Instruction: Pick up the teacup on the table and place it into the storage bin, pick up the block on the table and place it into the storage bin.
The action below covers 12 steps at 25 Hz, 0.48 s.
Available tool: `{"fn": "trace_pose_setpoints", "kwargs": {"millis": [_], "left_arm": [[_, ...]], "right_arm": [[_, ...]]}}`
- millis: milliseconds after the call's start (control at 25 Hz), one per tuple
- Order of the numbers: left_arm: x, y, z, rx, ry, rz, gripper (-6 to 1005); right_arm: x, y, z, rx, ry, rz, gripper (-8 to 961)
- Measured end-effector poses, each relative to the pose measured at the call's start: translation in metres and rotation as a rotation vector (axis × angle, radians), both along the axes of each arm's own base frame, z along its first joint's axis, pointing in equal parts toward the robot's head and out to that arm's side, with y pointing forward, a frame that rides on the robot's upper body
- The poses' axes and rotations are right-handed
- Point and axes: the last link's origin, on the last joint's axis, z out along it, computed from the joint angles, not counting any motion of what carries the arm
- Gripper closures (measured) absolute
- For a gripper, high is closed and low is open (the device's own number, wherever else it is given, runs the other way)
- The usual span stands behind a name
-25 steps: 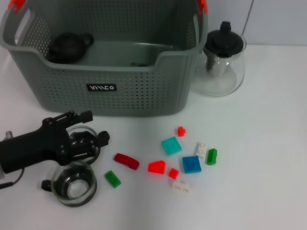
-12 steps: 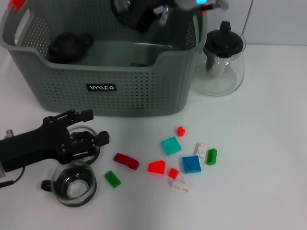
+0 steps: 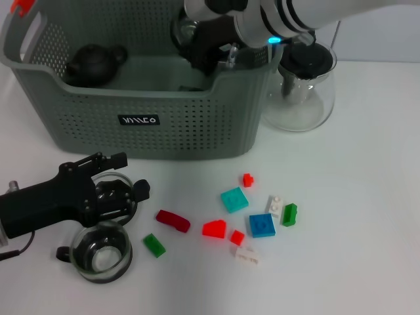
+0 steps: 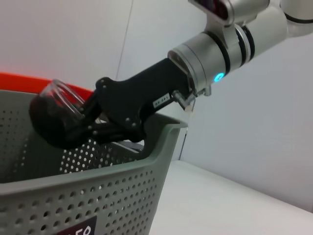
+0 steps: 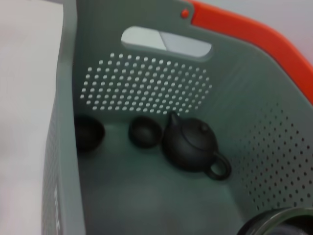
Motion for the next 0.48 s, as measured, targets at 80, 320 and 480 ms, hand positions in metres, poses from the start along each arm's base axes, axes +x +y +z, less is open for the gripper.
{"fn": "trace_pose_setpoints", "kwargs": {"millis": [80,320,480], "left_arm": [[0.000,0.000,-0.001,-0.001,-0.002,0.003,156],[0.000,-0.001,-0.002,-0.003,-0.005,0.002,156],[0.000,-0.001,-0.002,-0.003,-0.005,0.002,156]], "right_arm": [[0.003,0.000,-0.001,0.001,-0.006,-0.004,891],[0.010,-0.001,-0.002,0.002,-0.010,-0.019,884],[0.013,-0.001,-0.002,0.002,-0.011,-0.025,879]]}}
